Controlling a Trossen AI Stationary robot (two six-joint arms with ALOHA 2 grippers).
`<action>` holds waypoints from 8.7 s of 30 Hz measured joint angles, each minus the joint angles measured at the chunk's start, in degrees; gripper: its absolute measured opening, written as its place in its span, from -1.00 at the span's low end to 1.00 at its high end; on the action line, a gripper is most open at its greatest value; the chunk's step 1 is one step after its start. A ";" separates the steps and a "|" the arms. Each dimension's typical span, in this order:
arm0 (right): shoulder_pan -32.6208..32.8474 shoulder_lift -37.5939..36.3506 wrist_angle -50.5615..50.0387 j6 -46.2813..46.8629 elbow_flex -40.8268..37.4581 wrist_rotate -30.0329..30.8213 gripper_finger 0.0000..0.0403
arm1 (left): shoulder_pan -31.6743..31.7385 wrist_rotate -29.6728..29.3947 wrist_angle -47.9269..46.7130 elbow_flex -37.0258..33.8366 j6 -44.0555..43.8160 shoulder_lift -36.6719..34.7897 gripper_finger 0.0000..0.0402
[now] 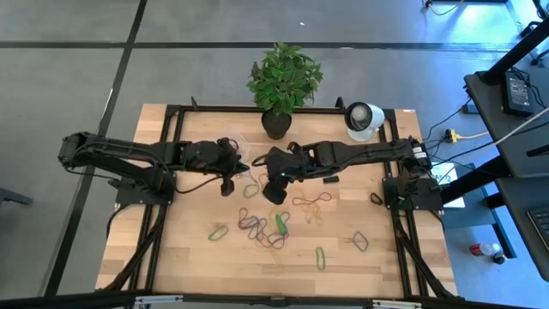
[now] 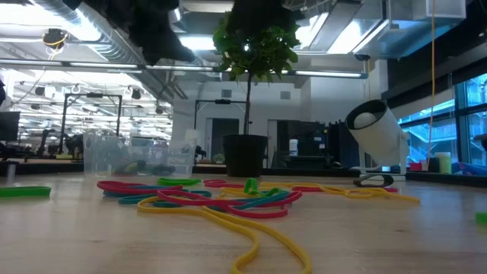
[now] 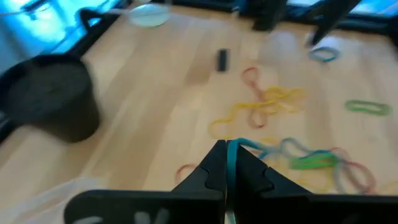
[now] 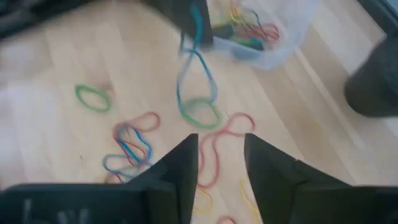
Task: Pick and place rubber bands into bin
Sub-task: Put the blue rubber band into the transparent bin, then put the green rubber band into the transparent bin, then put the red rubber band into the transparent bin
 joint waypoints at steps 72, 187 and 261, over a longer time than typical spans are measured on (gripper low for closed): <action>12.74 -48.98 21.14 13.38 -72.26 3.24 -0.99 | -20.90 -0.88 -49.50 17.68 -60.39 10.79 -0.46; 7.24 -64.81 35.10 25.53 -85.44 -5.88 -0.92 | 20.43 1.26 -40.75 17.36 -23.58 25.85 -0.95; 7.22 -80.19 17.20 2.95 -85.42 -13.79 -0.96 | -17.73 4.58 -45.07 32.30 -89.94 51.49 -0.54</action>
